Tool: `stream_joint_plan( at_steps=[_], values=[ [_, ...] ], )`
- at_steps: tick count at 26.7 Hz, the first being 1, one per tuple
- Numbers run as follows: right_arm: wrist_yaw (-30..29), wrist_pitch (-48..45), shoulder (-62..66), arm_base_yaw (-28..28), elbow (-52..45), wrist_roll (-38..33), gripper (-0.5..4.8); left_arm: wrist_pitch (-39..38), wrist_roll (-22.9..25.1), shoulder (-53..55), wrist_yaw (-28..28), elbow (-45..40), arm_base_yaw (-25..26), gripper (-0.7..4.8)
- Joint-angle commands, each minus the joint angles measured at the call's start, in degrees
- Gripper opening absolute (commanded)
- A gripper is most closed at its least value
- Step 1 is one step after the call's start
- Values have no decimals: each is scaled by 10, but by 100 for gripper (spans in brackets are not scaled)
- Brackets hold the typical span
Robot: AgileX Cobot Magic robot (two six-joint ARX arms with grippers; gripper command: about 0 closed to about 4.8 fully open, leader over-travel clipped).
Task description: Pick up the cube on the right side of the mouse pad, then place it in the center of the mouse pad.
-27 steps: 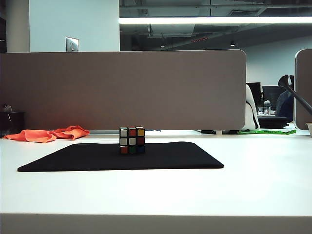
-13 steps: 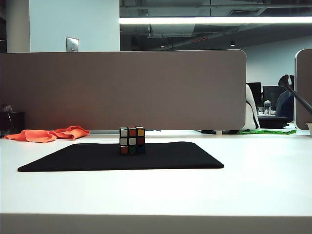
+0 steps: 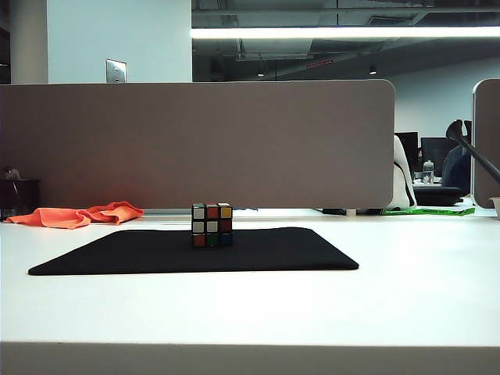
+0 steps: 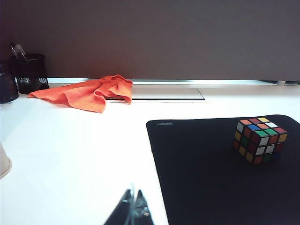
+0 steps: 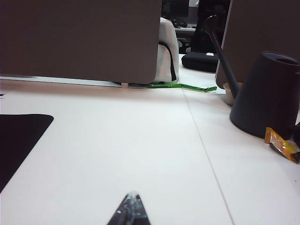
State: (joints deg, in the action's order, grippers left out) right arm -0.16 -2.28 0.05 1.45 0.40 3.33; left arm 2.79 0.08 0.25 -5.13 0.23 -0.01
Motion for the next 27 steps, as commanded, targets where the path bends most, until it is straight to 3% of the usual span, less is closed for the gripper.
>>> stream_joint_plan(
  at_steps=[1, 12, 15, 22, 27],
  values=[
    [-2, -12, 1, 0, -1, -21, -1, 12, -25, 0, -2, 2, 0, -6],
    [-2, -11, 1, 0, -1, -23, -1, 14, -19, 0, -1, 2, 0, -6],
    [1, -10, 1, 0, -1, -22, -1, 47, 15, 0, -1, 2, 0, -6],
    [0, -11, 1, 0, -1, -22, -1, 71, 16, 0, -1, 2, 0, -6],
    [-38, -30, 0, 0, -1, -20, -1, 71, 12, 0, -1, 2, 0, -6]
  ],
)
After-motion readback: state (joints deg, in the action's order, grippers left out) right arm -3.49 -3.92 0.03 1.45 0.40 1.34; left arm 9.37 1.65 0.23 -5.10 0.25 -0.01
